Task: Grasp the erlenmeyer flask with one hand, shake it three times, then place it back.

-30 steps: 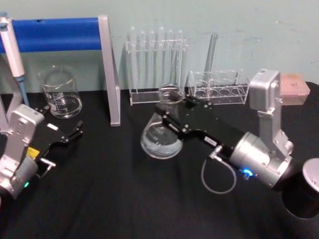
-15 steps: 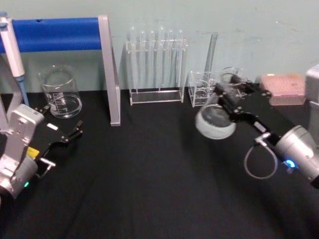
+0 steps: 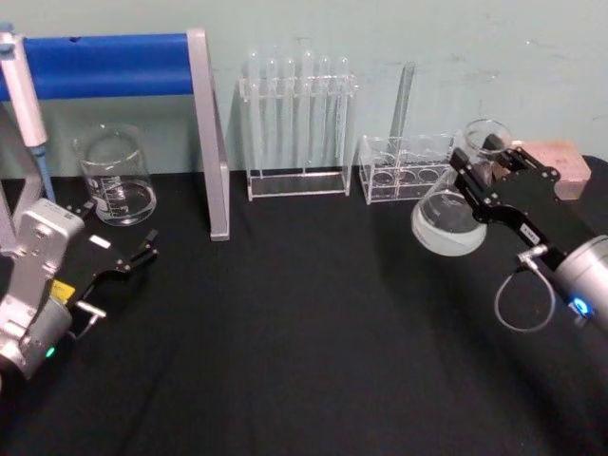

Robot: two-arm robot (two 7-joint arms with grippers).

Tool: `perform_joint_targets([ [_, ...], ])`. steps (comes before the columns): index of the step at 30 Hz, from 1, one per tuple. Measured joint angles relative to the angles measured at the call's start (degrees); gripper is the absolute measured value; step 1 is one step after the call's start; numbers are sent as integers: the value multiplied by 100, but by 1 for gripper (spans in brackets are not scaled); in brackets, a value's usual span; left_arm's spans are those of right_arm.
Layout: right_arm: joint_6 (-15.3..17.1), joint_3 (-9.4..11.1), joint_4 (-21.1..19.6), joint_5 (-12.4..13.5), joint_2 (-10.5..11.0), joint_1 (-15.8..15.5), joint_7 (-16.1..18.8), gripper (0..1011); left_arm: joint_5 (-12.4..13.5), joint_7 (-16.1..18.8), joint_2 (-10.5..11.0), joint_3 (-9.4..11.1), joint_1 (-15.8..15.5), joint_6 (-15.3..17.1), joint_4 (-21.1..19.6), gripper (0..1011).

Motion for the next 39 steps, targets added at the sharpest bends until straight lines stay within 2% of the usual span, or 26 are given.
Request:
perform_joint_targets([
  [5,22,-164,158,-32,-84,189,221,449,0,0,0,0,0,0,0,1001],
  [8,27,-331,269,-33,-138,341,410,449,0,0,0,0,0,0,0,1001],
  [11,29,-598,429,-17,-208,547,666,449,0,0,0,0,0,0,0,1001],
  [24,-5,-1394,774,152,-365,1063,1277,449,0,0,0,0,0,0,0,1001],
  [31,-27,-1623,820,210,-384,1180,1352,449,0,0,0,0,0,0,0,1001],
  [39,-47,-1725,800,242,-326,1200,1321,449,0,0,0,0,0,0,0,1001],
])
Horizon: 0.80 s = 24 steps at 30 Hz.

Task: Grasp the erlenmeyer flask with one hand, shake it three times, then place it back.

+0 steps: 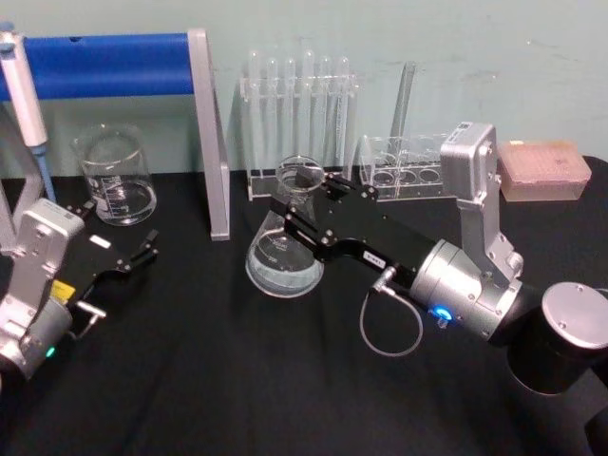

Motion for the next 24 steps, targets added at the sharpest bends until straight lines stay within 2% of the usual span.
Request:
perform_joint_targets([
  [24,6,-20,39,23,128,1,-112,449,0,0,0,0,0,0,0,1001],
])
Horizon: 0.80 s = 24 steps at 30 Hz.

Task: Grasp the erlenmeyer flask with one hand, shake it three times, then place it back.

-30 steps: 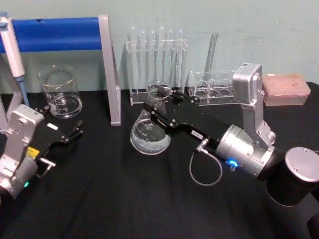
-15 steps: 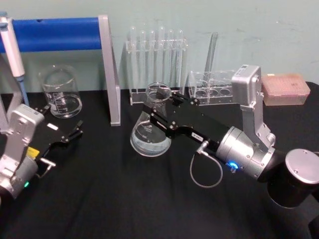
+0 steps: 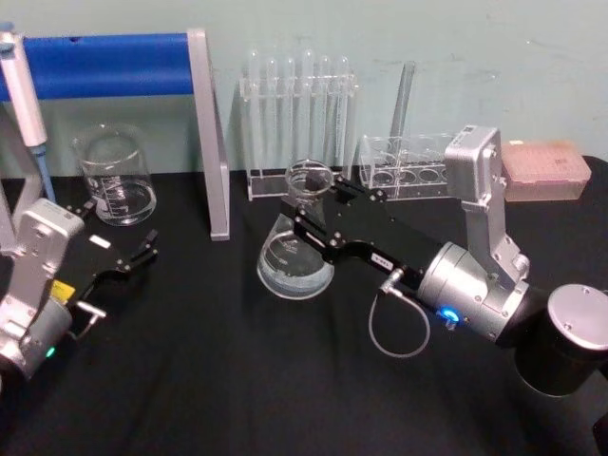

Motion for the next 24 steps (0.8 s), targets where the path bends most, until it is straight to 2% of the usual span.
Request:
perform_joint_targets([
  [9,-17,0,153,-3,44,45,69,449,0,0,0,0,0,0,0,1001],
  [24,-94,-117,547,-84,150,144,328,449,0,0,0,0,0,0,0,1001],
])
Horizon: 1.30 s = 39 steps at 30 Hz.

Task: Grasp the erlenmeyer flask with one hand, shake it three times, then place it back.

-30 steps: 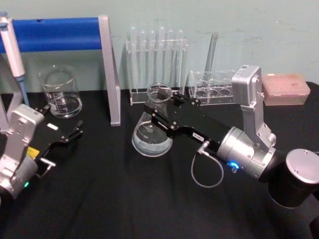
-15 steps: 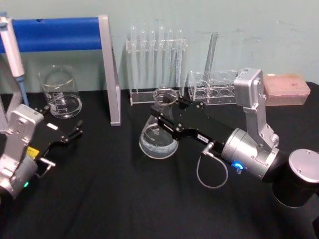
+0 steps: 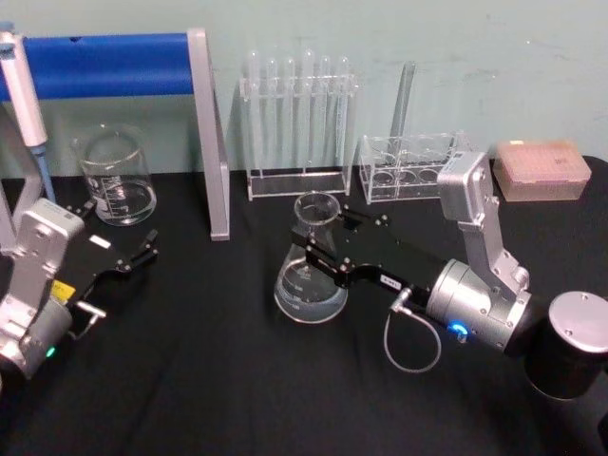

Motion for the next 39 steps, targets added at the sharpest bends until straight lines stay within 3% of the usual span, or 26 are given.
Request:
perform_joint_targets([
  [39,-431,-420,1232,89,-168,677,863,449,0,0,0,0,0,0,0,1001],
])
